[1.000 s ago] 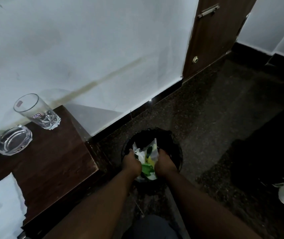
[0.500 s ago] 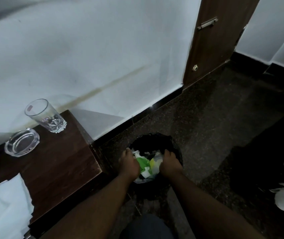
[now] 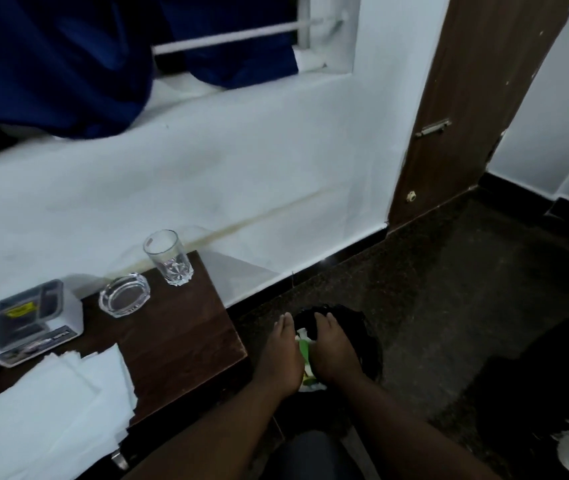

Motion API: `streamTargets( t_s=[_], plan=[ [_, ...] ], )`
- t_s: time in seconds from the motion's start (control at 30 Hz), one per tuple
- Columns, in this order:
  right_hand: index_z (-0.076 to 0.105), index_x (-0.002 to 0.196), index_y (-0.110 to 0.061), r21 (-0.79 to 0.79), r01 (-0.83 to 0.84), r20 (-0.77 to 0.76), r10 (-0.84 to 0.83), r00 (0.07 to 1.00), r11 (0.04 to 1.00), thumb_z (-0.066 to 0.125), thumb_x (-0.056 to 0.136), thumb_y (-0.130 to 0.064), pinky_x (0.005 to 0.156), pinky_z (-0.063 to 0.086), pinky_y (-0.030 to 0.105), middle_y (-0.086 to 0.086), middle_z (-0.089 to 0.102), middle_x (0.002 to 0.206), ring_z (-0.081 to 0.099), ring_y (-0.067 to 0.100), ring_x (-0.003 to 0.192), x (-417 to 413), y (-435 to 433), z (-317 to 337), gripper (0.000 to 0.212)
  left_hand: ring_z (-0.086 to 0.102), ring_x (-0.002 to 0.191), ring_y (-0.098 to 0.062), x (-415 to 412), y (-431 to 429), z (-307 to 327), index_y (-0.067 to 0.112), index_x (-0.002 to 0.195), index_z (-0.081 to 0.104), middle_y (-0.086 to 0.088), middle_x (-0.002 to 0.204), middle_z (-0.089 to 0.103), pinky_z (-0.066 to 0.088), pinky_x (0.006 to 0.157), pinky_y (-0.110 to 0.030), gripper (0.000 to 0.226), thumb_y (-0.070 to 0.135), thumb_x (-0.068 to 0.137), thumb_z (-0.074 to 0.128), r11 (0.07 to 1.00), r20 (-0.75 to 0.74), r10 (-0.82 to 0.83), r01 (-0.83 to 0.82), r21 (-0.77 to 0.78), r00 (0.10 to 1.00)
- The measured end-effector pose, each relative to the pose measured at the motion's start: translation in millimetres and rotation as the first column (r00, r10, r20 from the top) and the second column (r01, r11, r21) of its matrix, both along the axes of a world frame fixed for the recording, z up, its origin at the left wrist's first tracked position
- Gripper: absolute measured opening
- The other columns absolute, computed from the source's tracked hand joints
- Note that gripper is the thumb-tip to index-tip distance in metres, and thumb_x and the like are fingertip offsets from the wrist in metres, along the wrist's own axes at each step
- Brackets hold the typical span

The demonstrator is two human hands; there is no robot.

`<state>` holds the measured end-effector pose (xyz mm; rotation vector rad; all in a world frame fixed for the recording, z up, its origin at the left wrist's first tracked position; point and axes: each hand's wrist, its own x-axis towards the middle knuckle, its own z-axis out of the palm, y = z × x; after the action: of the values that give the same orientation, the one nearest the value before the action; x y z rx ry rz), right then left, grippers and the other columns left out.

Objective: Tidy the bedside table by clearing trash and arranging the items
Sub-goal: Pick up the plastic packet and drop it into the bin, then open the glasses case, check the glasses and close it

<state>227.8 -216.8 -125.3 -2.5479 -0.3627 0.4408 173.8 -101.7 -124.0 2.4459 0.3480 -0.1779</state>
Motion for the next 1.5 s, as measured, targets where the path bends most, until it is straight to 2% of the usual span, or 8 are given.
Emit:
streamTargets(
  t_s=[0.17,0.4,0.63,0.83,1.0,1.13,1.27,1.5],
  plan=[
    [0.018,0.161,-0.012,0.015,-0.12,0.115,0.117,0.986,0.993,0.048,0.103,-0.025,0.124,0.022,0.038,0.016,0.015,0.169,0.016,0.027,0.157,-20,32,44,0.067,0.003,0.159,-0.02,-28,18,34,0.008,0.163,0.003,-0.008,0.173,0.0,0.012,0.128,-0.033,0.063,0.016,0.11,0.036,0.999,0.094,0.041,-0.041,-0.001,0.995],
    [0.017,0.161,-0.009,0.071,-0.298,0.246,0.273,0.93,0.952,0.046,0.105,-0.026,0.125,0.018,0.036,0.015,0.017,0.169,0.012,0.026,0.158,-52,85,103,0.065,0.004,0.159,-0.018,-73,66,88,0.003,0.161,0.006,-0.009,0.172,0.003,0.002,0.124,-0.018,0.062,0.008,0.107,0.036,0.982,0.273,0.161,-0.18,0.047,0.948],
    [0.012,0.16,-0.004,0.007,-0.533,0.392,0.488,0.779,0.846,0.039,0.105,-0.027,0.126,0.011,0.032,0.017,0.017,0.168,0.013,0.028,0.157,-104,156,144,0.066,0.001,0.16,-0.019,-146,131,134,0.008,0.162,0.003,-0.008,0.172,0.001,0.005,0.128,-0.03,0.068,0.013,0.104,0.038,0.913,0.383,0.234,-0.338,0.23,0.894],
    [0.025,0.157,-0.005,0.033,-0.677,0.479,0.583,0.656,0.735,0.047,0.099,-0.017,0.125,0.017,0.032,0.013,0.029,0.164,0.022,0.027,0.154,-163,219,171,0.063,0.002,0.16,-0.021,-220,184,156,0.008,0.162,0.007,-0.009,0.172,0.005,0.005,0.128,-0.026,0.065,0.011,0.104,0.035,0.856,0.473,0.302,-0.453,0.247,0.828],
    [0.026,0.156,-0.002,0.058,-0.746,0.46,0.646,0.61,0.663,0.042,0.105,-0.022,0.122,0.024,0.036,0.015,0.031,0.162,0.025,0.03,0.153,-213,272,178,0.057,0.004,0.159,-0.029,-290,230,153,0.002,0.161,0.011,-0.015,0.171,0.009,0.004,0.129,-0.033,0.064,0.012,0.103,0.037,0.806,0.452,0.354,-0.512,0.297,0.819],
    [0.024,0.158,-0.004,0.081,-0.781,0.449,0.677,0.583,0.619,0.043,0.106,-0.023,0.123,0.021,0.034,0.015,0.026,0.165,0.024,0.027,0.154,-257,308,177,0.059,0.002,0.16,-0.026,-337,265,145,0.006,0.162,0.005,-0.009,0.172,0.004,0.007,0.129,-0.035,0.069,0.011,0.102,0.039,0.756,0.396,0.47,-0.591,0.28,0.789],
    [0.024,0.159,-0.006,0.111,-0.813,0.43,0.71,0.557,0.571,0.043,0.106,-0.022,0.125,0.022,0.036,0.014,0.026,0.166,0.02,0.026,0.156,-291,337,170,0.059,0.003,0.16,-0.024,-382,293,132,0.006,0.162,0.003,-0.008,0.172,0.005,0.007,0.129,-0.033,0.074,0.03,0.099,0.033,0.723,0.31,0.546,-0.625,0.295,0.778],
    [0.023,0.16,-0.011,0.085,-0.828,0.319,0.772,0.549,0.554,0.046,0.104,-0.02,0.126,0.02,0.035,0.013,0.02,0.168,0.014,0.024,0.158,-334,382,140,0.061,0.01,0.158,-0.029,-428,322,87,0.007,0.162,0.01,-0.01,0.17,0.012,0.012,0.128,-0.035,0.071,0.019,0.101,0.043,0.673,0.261,0.652,-0.702,0.233,0.712]
  ],
)
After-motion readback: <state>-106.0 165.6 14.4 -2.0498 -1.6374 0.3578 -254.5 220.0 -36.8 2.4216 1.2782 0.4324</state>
